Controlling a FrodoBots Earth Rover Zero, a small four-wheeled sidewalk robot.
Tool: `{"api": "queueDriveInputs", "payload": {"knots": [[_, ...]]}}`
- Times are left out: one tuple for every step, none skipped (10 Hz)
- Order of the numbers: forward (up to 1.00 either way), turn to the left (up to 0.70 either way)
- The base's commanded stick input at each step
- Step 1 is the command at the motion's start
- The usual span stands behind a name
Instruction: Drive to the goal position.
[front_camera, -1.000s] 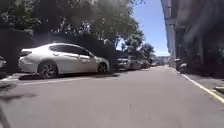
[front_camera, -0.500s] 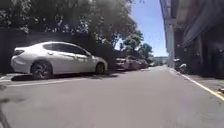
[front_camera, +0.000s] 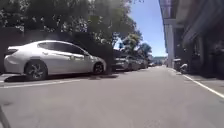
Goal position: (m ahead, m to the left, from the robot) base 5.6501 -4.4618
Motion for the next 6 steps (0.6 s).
{"api": "queueDriveInputs", "payload": {"knots": [[0.45,0.0],[0.45,0.0],[0.45,0.0],[0.45,0.0],[0.45,0.0],[0.45,-0.26]]}}
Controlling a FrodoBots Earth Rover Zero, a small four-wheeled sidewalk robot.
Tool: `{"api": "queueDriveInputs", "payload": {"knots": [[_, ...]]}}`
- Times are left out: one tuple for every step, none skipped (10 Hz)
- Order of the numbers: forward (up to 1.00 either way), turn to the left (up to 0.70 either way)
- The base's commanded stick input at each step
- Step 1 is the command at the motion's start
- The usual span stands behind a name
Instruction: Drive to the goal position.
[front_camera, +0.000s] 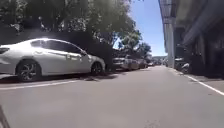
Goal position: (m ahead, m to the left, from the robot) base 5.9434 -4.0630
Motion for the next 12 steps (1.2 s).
{"api": "queueDriveInputs", "payload": {"knots": [[0.45,-0.27],[0.45,-0.27],[0.45,-0.27],[0.45,-0.27],[0.45,-0.27],[0.45,-0.27],[0.45,-0.27],[0.45,-0.27],[0.45,-0.27],[0.45,-0.27],[0.45,-0.27],[0.45,-0.25]]}}
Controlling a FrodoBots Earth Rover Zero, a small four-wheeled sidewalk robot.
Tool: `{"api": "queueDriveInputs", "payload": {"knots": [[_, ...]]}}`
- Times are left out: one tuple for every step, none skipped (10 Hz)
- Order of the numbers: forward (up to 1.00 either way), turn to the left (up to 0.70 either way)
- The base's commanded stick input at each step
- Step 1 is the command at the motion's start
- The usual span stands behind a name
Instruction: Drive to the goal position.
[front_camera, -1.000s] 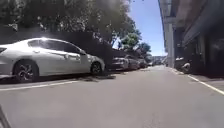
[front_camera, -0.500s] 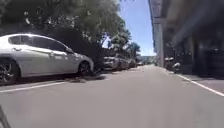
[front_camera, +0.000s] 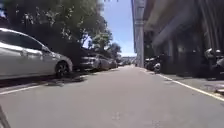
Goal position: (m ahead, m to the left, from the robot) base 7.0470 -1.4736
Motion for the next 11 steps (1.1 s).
{"api": "queueDriveInputs", "payload": {"knots": [[0.45,-0.09],[0.45,0.0],[0.45,0.0],[0.45,0.0],[0.45,0.0],[0.45,0.0],[0.45,0.0],[0.45,0.0],[0.45,0.0],[0.45,0.0],[0.45,0.0]]}}
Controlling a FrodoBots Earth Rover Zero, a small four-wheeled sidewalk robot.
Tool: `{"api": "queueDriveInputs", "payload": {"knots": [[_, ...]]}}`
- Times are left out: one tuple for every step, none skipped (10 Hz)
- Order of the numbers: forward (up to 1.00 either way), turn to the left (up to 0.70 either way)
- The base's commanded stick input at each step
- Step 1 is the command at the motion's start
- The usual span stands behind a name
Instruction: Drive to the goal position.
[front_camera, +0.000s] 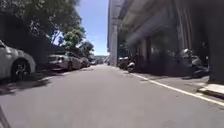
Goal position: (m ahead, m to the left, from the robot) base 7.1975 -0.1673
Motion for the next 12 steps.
{"api": "queueDriveInputs", "payload": {"knots": [[0.45,0.0],[0.45,0.0],[0.45,0.0],[0.45,0.0],[0.45,0.0],[0.45,0.0],[0.45,0.0],[0.45,0.0],[0.45,0.0],[0.45,0.0],[0.45,0.0],[0.45,0.0]]}}
